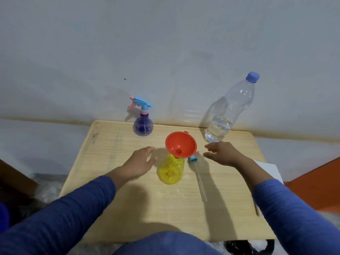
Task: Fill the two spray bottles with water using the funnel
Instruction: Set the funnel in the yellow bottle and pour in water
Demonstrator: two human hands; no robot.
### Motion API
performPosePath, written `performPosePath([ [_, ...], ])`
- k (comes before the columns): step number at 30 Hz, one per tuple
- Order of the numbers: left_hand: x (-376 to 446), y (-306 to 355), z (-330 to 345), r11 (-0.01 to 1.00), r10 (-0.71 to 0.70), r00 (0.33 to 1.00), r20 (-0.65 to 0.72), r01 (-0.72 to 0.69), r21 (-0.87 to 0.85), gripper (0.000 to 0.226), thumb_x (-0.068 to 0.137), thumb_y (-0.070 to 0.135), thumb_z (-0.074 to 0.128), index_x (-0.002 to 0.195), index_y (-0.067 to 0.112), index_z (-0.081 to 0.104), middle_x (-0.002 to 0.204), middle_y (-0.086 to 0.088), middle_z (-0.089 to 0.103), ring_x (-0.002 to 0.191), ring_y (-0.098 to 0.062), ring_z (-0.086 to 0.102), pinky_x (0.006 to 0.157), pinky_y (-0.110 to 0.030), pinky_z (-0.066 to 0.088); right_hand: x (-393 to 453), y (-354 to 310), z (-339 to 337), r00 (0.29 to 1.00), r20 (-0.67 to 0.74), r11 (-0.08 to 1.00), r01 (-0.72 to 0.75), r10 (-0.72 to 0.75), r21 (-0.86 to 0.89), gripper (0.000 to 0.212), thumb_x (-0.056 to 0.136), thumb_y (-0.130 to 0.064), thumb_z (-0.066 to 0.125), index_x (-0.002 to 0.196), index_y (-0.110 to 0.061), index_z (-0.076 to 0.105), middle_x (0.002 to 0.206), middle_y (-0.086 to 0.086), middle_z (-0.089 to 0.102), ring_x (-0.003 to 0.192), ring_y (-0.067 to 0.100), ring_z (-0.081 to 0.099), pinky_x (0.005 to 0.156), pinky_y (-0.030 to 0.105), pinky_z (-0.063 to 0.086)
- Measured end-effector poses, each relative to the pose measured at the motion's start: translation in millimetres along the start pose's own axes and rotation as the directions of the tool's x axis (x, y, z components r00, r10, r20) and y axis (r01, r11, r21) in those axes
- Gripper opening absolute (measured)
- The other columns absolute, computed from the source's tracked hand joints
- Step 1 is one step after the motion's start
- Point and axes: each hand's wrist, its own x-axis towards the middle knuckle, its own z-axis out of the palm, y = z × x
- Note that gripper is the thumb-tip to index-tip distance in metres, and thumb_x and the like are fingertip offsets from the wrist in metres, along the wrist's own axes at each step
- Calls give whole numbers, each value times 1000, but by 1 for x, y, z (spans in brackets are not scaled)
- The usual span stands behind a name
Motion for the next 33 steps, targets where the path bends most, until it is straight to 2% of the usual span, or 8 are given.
performPosePath([
  [3,24,12,-39,981,-79,992,95,60,186,45,97,29,44,136,7,42,137,-11,50,128,-28,44,102,-29,32,11,3,-11,996,56,986,-57,66,-156,48,92,-40,53,131,-10,52,132,8,56,122,22,50,96,27,38],
  [6,53,37,-73,928,-29,994,105,-13,374,38,96,28,40,121,2,54,125,-13,55,116,-30,50,94,-33,37,17,5,-35,992,28,962,-110,121,-251,47,92,-39,53,127,-9,56,129,10,57,118,26,52,93,28,39],
  [10,84,101,-109,835,50,995,91,-92,543,50,97,39,40,138,10,40,139,-8,48,126,-28,42,103,-35,33,19,14,-82,978,-95,949,-202,184,-241,47,89,-38,57,124,-7,56,126,11,58,114,27,53,93,31,42],
  [15,122,189,-124,753,205,974,100,-222,620,59,95,45,41,141,9,36,142,-7,45,131,-28,38,108,-39,32,16,25,-154,943,-234,919,-294,234,-263,41,88,-43,56,109,-8,58,109,9,56,90,23,47,85,34,42],
  [18,131,241,-120,763,269,960,81,-264,590,60,94,46,41,141,10,34,142,-7,44,131,-27,37,108,-41,34,10,29,-191,900,-350,917,-344,260,-202,36,88,-41,55,103,-8,59,103,6,54,90,24,48,79,35,42],
  [24,154,295,-86,819,321,944,72,-315,480,67,90,51,48,139,7,36,137,-10,46,125,-27,43,101,-36,38,12,30,-223,849,-506,977,-206,153,-50,51,90,-42,55,131,-11,52,129,7,56,126,25,44,102,36,40],
  [29,168,303,-53,907,317,947,57,-320,273,72,86,51,57,139,9,33,135,-11,47,121,-26,46,90,-33,39,37,43,-211,838,-535,995,-81,104,66,44,84,-39,64,120,-14,59,119,6,64,112,23,55,90,27,39],
  [33,171,289,-33,947,317,948,-41,-319,-39,71,79,40,70,135,14,33,137,-7,44,121,-23,46,84,-26,37,43,50,-192,757,-644,966,70,111,248,42,78,-34,73,111,-11,63,108,6,68,96,19,61,79,21,39],
])
